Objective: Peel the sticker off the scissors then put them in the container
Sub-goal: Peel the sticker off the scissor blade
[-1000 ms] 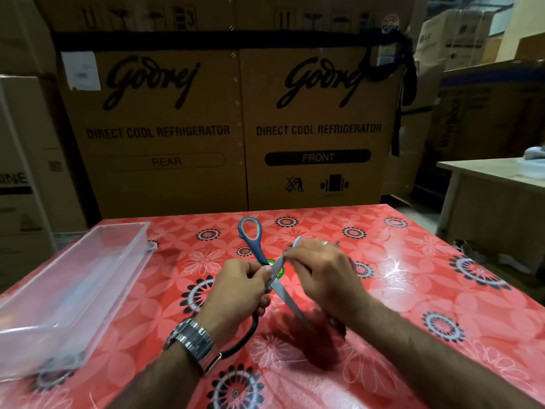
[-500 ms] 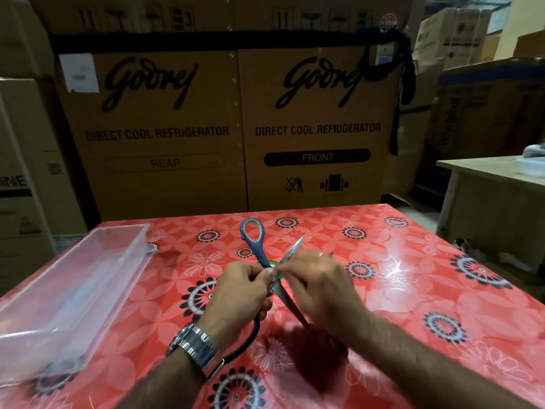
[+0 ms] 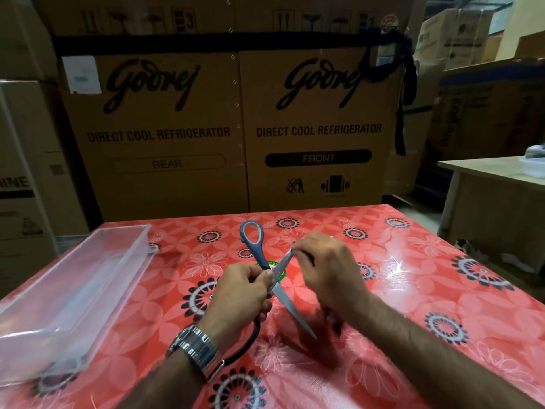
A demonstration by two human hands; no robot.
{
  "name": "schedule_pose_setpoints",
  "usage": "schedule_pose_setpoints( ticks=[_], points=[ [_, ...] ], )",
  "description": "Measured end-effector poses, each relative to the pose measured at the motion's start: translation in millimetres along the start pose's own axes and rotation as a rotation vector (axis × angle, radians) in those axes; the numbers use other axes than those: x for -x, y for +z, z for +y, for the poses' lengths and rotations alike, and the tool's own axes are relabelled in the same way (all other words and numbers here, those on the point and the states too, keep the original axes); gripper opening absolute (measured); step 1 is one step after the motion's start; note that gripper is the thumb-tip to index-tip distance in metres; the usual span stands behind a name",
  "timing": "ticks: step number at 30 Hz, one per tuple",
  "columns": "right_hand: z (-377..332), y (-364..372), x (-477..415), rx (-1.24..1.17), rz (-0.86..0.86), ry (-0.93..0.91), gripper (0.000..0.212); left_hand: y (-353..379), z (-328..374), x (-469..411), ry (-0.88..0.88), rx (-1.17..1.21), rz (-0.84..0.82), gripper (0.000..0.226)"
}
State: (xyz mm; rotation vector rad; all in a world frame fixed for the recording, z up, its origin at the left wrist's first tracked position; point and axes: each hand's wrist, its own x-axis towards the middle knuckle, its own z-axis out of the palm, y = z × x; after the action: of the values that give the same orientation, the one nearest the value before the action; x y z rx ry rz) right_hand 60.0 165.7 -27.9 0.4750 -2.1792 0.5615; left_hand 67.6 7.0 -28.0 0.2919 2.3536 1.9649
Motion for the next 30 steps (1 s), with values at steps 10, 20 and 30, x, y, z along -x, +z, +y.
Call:
schedule_pose_setpoints(
  ticks=[10, 20, 30],
  points=[
    [-14.5, 2.6, 15.1, -0.02, -0.077, -0.063, 0.016, 0.5, 1.5, 2.6, -0.018, 0.016, -0.026, 0.028],
    [-19.6, 2.5, 18.5, -0.074, -0.111, -0.133, 0.016, -0.3, 1.6, 0.7, -0.013, 0.057, -0.022, 0.026],
    [-8.9, -1.5, 7.4, -0.107, -0.061, -0.13, 0.012, -2.1, 2.0, -0.2, -0.009, 0.046, -0.023, 0.027]
  ],
)
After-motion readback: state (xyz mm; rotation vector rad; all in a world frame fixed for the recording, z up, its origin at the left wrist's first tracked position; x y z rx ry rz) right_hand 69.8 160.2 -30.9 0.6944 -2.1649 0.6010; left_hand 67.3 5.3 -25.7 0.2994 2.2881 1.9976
